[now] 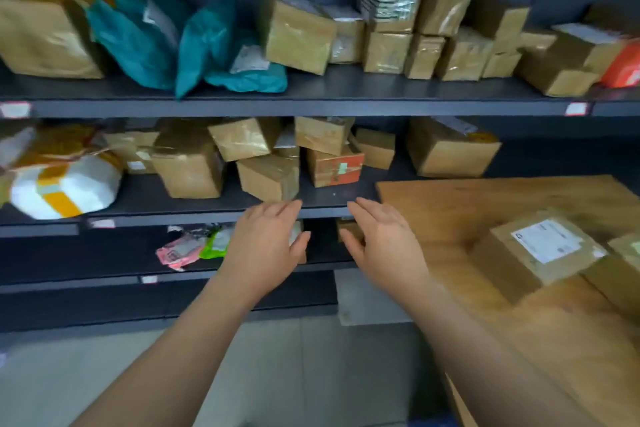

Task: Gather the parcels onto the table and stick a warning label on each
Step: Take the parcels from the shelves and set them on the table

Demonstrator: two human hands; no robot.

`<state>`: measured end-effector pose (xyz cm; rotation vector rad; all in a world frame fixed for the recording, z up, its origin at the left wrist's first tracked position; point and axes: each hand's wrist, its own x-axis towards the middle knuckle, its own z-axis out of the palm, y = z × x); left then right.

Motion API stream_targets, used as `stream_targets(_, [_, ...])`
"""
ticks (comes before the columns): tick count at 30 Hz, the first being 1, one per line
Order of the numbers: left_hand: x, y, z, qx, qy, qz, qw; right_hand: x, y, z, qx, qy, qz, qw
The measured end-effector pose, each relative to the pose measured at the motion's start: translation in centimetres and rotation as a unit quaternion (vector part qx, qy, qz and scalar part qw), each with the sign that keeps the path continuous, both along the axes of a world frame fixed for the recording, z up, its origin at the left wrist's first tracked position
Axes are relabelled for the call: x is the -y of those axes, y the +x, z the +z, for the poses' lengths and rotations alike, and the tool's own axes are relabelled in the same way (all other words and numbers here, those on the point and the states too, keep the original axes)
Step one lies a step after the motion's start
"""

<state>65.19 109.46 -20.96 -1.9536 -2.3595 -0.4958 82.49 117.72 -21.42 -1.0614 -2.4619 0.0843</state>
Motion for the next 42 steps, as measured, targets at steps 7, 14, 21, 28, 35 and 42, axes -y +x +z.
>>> stream_targets(7, [10.7,-10.1,1.8,-0.003,0.031,0.15,0.988,5.8,-13.7,2.1,0.017,0.016,0.158,0.987])
stream_targets(14, [23.1,-22.0,4.1,-0.025,0.038,0.277,0.96,15.0,-29.1,3.9,-0.023,0.005,0.269,0.963])
stream_targets(21, [36.4,-34.0,6.7,-0.058,0.037,0.38,0.922,25.7,-44.6,6.0,-0.038,0.003,0.367,0.929])
stream_targets(28, [46.4,-42.9,8.6,-0.064,0.046,0.487,0.87,34.7,-57.9,8.0,-0.036,-0.012,0.465,0.884])
stream_targets(35, [52.9,-51.3,9.8,-0.073,0.058,0.572,0.815,40.9,-70.7,9.6,-0.043,-0.038,0.55,0.834])
stream_targets(42, [57.0,-61.7,12.1,-0.097,0.072,0.64,0.759,44.6,-84.0,12.4,-0.07,-0.024,0.605,0.793])
